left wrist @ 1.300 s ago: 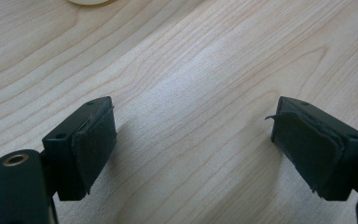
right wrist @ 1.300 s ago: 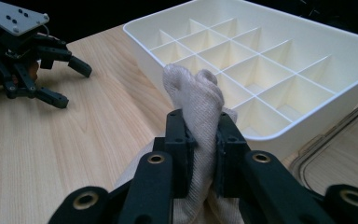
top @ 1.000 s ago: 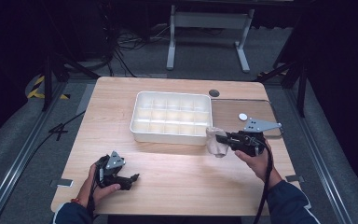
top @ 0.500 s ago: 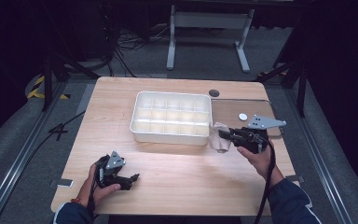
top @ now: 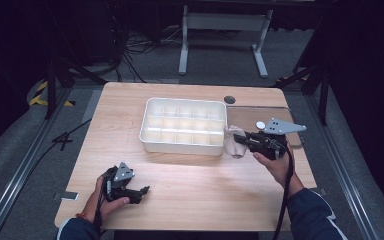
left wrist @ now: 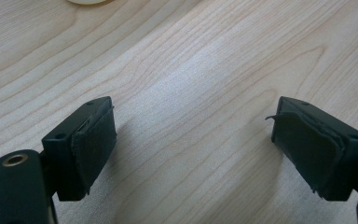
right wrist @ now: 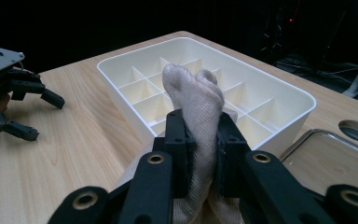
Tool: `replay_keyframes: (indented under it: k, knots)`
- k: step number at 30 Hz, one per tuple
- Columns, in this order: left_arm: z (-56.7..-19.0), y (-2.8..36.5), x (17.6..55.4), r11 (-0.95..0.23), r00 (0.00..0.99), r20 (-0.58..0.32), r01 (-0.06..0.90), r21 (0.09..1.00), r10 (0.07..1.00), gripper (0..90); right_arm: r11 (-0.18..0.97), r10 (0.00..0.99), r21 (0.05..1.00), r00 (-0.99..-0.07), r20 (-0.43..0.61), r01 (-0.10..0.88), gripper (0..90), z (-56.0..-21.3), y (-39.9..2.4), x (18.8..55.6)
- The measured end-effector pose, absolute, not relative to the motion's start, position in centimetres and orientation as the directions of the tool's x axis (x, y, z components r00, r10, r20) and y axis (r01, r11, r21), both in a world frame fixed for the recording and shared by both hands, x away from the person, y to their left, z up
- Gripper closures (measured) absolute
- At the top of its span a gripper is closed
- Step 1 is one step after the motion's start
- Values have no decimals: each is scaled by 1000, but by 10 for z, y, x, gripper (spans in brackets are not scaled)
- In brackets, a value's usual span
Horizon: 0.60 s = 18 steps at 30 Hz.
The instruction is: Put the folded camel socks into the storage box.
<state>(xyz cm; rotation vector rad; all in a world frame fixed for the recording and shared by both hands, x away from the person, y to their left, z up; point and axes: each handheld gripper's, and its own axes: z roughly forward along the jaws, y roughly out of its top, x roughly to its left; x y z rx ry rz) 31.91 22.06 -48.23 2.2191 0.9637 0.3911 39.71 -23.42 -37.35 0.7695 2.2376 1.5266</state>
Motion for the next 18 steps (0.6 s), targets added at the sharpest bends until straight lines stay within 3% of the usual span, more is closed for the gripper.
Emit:
replay_keyframes:
  k: [18]
  knots:
    - [-483, 221, 318, -492, 678, -2, 535, 687, 735, 138, 326, 607, 921, -794, -31, 214, 787, -360, -206, 423]
